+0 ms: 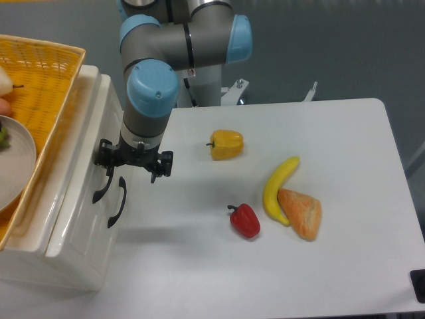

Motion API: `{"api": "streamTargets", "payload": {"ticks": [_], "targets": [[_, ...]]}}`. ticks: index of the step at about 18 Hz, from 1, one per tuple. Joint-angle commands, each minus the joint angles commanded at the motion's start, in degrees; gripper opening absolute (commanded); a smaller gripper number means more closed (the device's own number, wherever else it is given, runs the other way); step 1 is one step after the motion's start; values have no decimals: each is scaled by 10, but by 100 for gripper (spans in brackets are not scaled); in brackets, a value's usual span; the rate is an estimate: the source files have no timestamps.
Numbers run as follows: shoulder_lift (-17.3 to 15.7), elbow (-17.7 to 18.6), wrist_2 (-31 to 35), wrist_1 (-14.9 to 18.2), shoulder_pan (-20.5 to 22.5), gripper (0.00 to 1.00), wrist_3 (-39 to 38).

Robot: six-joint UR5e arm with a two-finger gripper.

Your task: Slide the top white drawer open

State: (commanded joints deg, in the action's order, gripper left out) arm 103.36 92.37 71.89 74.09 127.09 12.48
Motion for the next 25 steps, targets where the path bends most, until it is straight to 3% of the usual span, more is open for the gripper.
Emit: {"api": "streamTargets", "payload": {"ticks": [8, 25], "targets": [[-1, 0, 1, -1, 13, 100, 4], [-1, -2, 25, 3, 31, 100, 90]]}}
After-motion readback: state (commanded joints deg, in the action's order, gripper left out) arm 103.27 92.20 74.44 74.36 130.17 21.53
